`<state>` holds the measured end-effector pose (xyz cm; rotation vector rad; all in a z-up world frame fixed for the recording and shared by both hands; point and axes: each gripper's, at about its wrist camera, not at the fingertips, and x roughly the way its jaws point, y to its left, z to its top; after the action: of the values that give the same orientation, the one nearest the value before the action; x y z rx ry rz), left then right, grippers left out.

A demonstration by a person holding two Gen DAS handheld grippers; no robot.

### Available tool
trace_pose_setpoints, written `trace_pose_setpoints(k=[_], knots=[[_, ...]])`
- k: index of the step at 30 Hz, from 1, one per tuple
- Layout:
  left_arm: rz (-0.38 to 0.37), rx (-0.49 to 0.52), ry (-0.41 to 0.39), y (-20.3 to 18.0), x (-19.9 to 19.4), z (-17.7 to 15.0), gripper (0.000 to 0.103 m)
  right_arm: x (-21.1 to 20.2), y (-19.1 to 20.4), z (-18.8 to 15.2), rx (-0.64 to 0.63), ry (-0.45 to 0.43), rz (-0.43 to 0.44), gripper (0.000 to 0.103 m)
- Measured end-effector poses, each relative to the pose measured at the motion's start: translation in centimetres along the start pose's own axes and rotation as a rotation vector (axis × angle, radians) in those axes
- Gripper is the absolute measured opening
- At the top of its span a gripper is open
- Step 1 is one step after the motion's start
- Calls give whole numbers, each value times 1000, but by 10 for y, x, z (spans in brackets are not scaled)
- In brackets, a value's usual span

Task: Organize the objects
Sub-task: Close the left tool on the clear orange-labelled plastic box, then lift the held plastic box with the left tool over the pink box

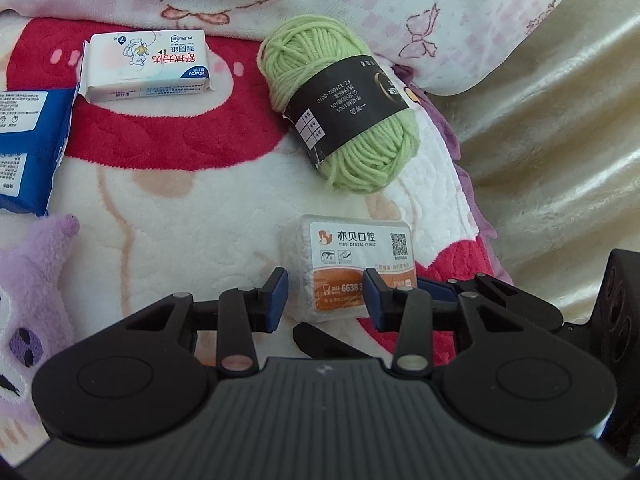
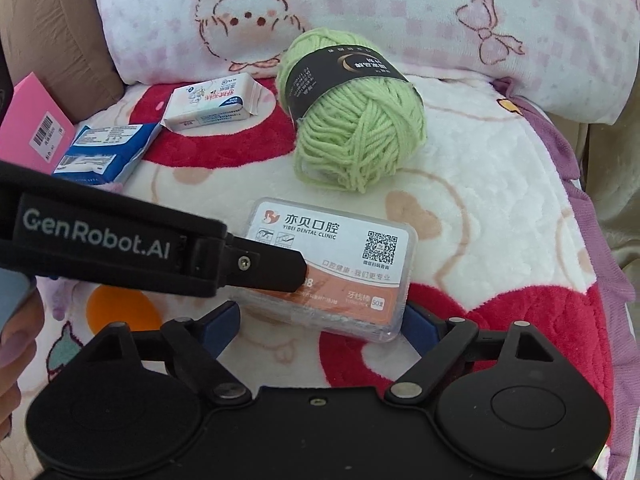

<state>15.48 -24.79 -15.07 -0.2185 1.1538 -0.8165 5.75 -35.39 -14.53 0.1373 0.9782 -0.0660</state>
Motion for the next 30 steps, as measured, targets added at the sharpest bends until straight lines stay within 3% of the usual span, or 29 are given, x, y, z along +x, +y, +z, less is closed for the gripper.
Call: trace_pose_setpoints(k=[15, 22, 27, 30], knots=[[39, 71, -71, -11, -49, -15, 41, -34, 27, 4, -96, -60, 15, 89], [91, 99, -101, -16, -88, -33, 41, -57, 54, 0, -141, -74, 69, 89], [173, 145, -137, -28, -122, -50, 41, -77, 75, -5, -189, -98, 114, 89], [171, 133, -130, -28, -137, -56, 41, -88, 85, -10, -215, -109, 119, 89]])
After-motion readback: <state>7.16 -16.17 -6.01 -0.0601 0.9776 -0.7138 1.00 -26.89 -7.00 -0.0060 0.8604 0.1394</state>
